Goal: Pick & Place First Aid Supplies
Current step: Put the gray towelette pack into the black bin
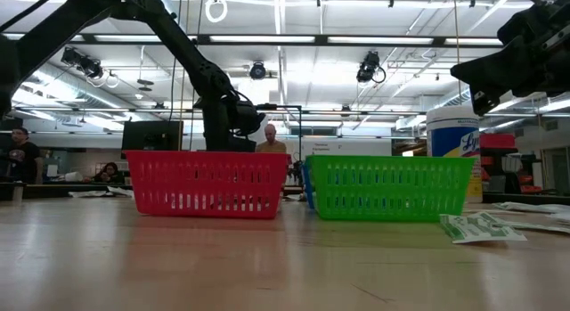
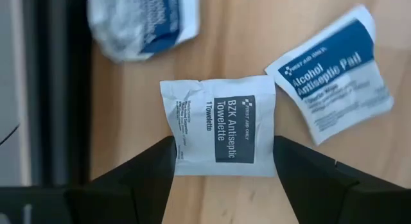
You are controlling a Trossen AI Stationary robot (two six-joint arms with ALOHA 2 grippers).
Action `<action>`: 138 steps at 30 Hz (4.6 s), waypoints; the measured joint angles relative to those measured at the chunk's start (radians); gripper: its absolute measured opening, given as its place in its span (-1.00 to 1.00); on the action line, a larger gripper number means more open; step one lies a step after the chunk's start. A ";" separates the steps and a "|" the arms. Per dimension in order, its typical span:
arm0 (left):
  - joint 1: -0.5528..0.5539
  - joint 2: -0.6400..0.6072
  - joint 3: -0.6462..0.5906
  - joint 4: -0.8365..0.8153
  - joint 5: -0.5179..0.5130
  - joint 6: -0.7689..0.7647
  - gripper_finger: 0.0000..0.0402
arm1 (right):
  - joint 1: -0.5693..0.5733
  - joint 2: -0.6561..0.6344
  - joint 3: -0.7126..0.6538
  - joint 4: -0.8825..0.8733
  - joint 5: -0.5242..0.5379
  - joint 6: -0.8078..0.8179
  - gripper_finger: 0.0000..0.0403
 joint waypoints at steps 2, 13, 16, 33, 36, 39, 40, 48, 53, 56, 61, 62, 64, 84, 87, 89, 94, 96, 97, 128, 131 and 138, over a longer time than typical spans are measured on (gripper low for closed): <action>0.001 -0.009 0.000 0.000 -0.003 0.000 0.32 | 0.000 0.000 0.000 0.000 0.000 0.000 -0.91; 0.000 -0.088 0.000 -0.011 -0.022 -0.015 0.32 | 0.000 0.000 0.000 0.000 0.000 0.000 -0.91; -0.001 -0.126 0.000 -0.014 -0.019 -0.036 0.32 | 0.000 0.000 0.000 0.000 0.000 0.000 -0.91; -0.154 -0.271 0.001 -0.028 -0.009 -0.133 0.32 | 0.000 0.000 0.000 0.000 0.000 0.000 -0.91; -0.198 -0.274 0.002 -0.027 -0.009 -0.147 0.32 | 0.000 0.000 0.000 0.000 0.000 0.000 -0.91; -0.244 -0.274 0.002 -0.028 -0.009 -0.158 0.32 | 0.000 0.000 0.000 0.000 0.000 0.000 -0.91; -0.261 -0.274 0.002 -0.028 -0.009 -0.157 0.32 | 0.000 0.000 0.000 0.000 0.000 0.000 -0.91; -0.389 -0.274 0.002 -0.038 -0.009 -0.158 0.32 | 0.000 0.000 0.000 0.000 0.000 0.000 -0.91; -0.444 -0.274 0.002 -0.073 -0.009 -0.158 0.32 | 0.000 0.000 0.000 0.000 0.000 0.000 -0.91; -0.467 -0.274 0.002 -0.089 -0.009 -0.158 0.32 | 0.000 0.000 0.000 0.000 0.000 0.000 -0.91; -0.502 -0.273 0.002 -0.137 -0.009 -0.195 0.32 | 0.000 0.000 0.000 0.000 0.000 0.000 -0.91; -0.508 -0.273 0.002 -0.148 -0.009 -0.211 0.32 | 0.000 0.000 0.000 0.000 0.000 0.000 -0.91; -0.519 -0.273 0.002 -0.164 -0.009 -0.236 0.32 | 0.000 0.000 0.000 0.000 0.000 0.000 -0.91; -0.534 -0.273 -0.033 -0.224 -0.005 -0.452 0.32 | 0.000 0.000 0.000 0.000 0.000 0.000 -0.91; -0.534 -0.273 -0.074 -0.201 0.019 -0.453 0.32 | 0.000 0.000 0.000 0.000 0.000 0.000 -0.91; -0.534 -0.273 -0.100 -0.192 0.040 -0.453 0.32 | 0.000 0.000 0.000 0.000 0.000 0.000 -0.91; -0.534 -0.272 -0.142 -0.159 0.059 -0.453 0.32 | 0.000 0.000 0.000 0.000 0.000 0.000 -0.91; -0.533 -0.272 -0.157 -0.143 0.059 -0.453 0.32 | 0.000 0.000 0.000 0.000 0.000 0.000 -0.91; -0.533 -0.272 -0.163 -0.134 0.059 -0.453 0.32 | 0.000 0.000 0.000 0.000 0.000 0.000 -0.91; -0.497 -0.465 -0.178 -0.094 0.037 -0.452 0.90 | 0.000 0.000 0.000 0.000 0.000 0.000 -0.91; -0.458 -0.513 -0.177 -0.112 0.037 -0.485 0.91 | 0.000 0.000 0.000 0.000 0.000 0.000 -0.91; -0.330 -0.548 -0.177 -0.172 0.032 -0.524 0.91 | 0.000 0.000 0.000 0.000 0.000 0.000 -0.91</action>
